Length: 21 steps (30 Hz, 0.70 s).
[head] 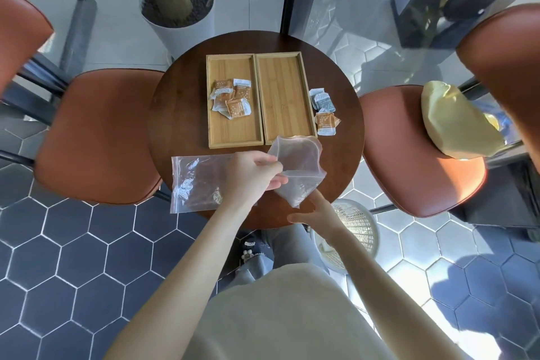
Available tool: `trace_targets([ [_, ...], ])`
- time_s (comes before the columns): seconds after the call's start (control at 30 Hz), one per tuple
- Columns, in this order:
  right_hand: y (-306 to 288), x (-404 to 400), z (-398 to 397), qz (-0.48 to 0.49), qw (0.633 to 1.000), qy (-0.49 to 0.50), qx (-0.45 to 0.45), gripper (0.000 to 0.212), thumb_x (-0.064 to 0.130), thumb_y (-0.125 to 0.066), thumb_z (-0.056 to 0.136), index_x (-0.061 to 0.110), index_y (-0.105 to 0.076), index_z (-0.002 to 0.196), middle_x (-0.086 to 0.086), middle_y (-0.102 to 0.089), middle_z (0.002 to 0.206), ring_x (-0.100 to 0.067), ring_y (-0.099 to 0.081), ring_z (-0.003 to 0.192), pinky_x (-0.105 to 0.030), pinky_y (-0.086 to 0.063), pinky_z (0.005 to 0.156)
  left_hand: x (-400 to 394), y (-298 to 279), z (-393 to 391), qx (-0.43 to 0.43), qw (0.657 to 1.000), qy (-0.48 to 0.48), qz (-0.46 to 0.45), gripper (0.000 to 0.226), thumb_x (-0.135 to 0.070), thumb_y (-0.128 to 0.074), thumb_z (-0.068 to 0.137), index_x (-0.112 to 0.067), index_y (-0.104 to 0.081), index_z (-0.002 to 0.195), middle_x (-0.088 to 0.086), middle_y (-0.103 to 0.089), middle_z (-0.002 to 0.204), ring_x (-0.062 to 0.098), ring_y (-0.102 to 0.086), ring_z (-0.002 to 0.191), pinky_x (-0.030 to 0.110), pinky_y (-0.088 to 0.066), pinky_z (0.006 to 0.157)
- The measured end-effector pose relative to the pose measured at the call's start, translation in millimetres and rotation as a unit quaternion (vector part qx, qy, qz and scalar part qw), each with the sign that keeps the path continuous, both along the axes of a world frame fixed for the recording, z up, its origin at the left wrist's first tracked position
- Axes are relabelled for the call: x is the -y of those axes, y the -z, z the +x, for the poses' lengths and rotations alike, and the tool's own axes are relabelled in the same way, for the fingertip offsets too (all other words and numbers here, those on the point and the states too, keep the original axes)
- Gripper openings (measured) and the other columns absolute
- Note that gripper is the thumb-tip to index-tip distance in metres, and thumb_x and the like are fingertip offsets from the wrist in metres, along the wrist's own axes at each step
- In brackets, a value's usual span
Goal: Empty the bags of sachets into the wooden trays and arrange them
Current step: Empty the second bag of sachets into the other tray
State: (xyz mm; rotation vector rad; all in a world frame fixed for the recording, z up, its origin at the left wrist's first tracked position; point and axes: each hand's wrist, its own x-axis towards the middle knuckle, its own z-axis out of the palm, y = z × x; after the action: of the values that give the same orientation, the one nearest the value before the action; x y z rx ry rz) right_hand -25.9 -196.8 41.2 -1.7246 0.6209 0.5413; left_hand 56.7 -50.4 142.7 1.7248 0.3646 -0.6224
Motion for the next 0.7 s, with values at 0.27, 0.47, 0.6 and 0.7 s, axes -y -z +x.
trace_targets([
  [0.27,-4,-7,25,-0.022,0.992,0.11,0.056,0.009,0.011,-0.07,0.077,0.012,-0.061,0.074,0.004,-0.057,0.062,-0.013,-0.049,0.059,-0.026,-0.039,0.059,-19,-20,17,-0.016,0.992,0.014,-0.124,0.012,-0.009,-0.068,0.08,-0.003,-0.07,0.091,0.008,-0.073,0.07,0.02,-0.073,0.067,0.023,-0.059,0.061],
  [0.47,-12,8,42,0.031,0.994,0.091,0.057,0.023,0.006,-0.069,0.078,0.014,-0.07,0.1,-0.013,-0.072,0.091,-0.021,-0.064,0.075,-0.034,-0.05,0.071,-24,39,40,-0.051,0.998,-0.003,-0.031,0.037,-0.011,-0.054,0.087,-0.004,-0.054,0.123,0.011,-0.068,0.106,0.02,-0.066,0.096,0.036,-0.052,0.091],
  [0.6,-19,24,61,0.1,0.995,0.008,0.014,0.032,0.001,-0.067,0.079,0.017,-0.068,0.107,0.0,-0.071,0.086,-0.012,-0.067,0.073,-0.026,-0.055,0.07,-19,72,39,-0.101,0.976,0.184,0.053,0.061,-0.011,-0.056,0.081,-0.02,-0.038,0.139,-0.001,-0.045,0.137,0.019,-0.04,0.129,0.04,-0.033,0.104],
  [0.7,-16,36,78,0.143,0.989,-0.02,-0.016,0.03,0.002,-0.067,0.078,0.02,-0.07,0.102,-0.005,-0.072,0.091,-0.022,-0.068,0.083,-0.035,-0.055,0.075,-15,84,44,-0.154,0.969,0.187,-0.035,0.042,-0.013,-0.058,0.085,-0.017,-0.052,0.127,0.0,-0.06,0.122,0.017,-0.053,0.118,0.035,-0.041,0.103],
])
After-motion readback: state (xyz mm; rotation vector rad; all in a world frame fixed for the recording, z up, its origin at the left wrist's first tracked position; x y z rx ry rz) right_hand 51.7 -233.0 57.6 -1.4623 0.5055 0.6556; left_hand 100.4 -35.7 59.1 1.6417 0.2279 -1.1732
